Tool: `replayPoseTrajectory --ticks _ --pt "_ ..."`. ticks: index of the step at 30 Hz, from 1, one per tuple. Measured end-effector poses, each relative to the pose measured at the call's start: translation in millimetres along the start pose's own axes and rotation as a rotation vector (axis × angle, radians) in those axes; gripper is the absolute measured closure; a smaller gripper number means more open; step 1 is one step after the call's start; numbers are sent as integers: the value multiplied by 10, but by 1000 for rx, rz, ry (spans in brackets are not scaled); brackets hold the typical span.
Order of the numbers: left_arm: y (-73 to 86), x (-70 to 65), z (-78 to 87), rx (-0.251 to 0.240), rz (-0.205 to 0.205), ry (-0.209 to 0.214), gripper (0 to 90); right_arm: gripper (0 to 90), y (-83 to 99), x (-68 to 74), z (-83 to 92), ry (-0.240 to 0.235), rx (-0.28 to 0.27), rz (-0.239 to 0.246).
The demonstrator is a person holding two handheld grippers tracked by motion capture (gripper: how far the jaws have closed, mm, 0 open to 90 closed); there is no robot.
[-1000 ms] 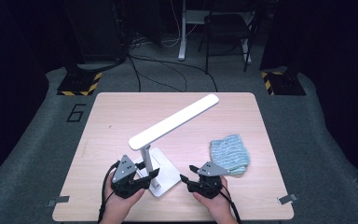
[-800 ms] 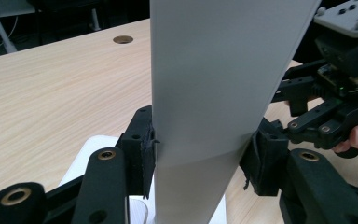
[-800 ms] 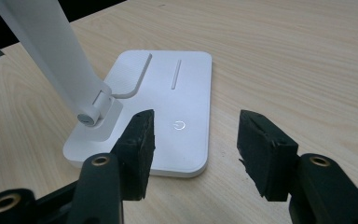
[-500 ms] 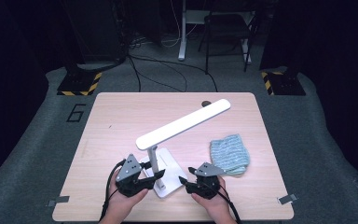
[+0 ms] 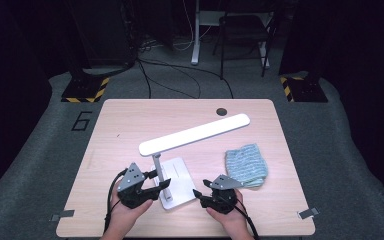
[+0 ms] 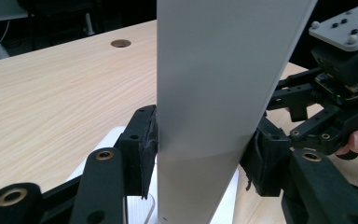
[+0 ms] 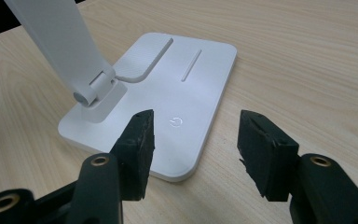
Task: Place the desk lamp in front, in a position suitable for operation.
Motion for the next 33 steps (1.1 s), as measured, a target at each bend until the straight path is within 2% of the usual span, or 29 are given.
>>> replayPoseTrajectory --ticks 3,6,8,12,17,18,23,25,26,27,28,29,30,31,32,33 --pt "-7 66 26 1 1 -25 504 458 -2 2 2 1 -1 -3" --pt "-19 82 23 4 37 -19 503 458 -4 12 -2 1 -3 -9" --pt "-26 76 7 -7 39 -32 504 458 -4 13 -6 3 -2 -8" --pt "-36 64 1 12 17 -45 524 458 -25 27 -4 -1 -10 -6" --pt "-54 43 -54 28 -4 -26 528 456 -45 14 10 4 -14 -9" --pt "-54 37 -61 41 2 -13 528 456 -64 0 20 6 -22 -8" --pt "-78 62 -164 35 8 26 525 455 -127 -36 56 15 -46 -6" --pt "-78 71 -180 43 8 45 525 456 -171 -62 92 27 -57 -16" --pt "-79 83 -198 29 4 44 525 456 -222 -125 129 46 -70 -1" --pt "-79 83 -198 29 4 44 525 456 -222 -125 129 46 -70 -1" --pt "-74 70 -183 40 8 54 526 457 -275 -195 170 73 -80 -16" --pt "-74 70 -183 40 8 54 526 457 -275 -195 170 73 -80 -16" --pt "-73 69 -170 40 3 62 526 459 -325 -275 217 100 -94 -40" --pt "-73 69 -170 40 3 62 526 459 -325 -275 217 100 -94 -40" --pt "-69 62 -163 38 7 68 525 458 -377 -385 258 137 -107 -47" --pt "-67 59 -159 36 8 72 525 458 -377 -385 258 137 -107 -47"
Point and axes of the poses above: each handheld gripper's, and its own axes: z roughly backward along the jaws, y roughly out of its underside, x roughly to its left, the point moved 7 cm from there along -z, roughly forward along the jaws, and after that the axes turned 13 degrees about -x, right-handed, at the moved point
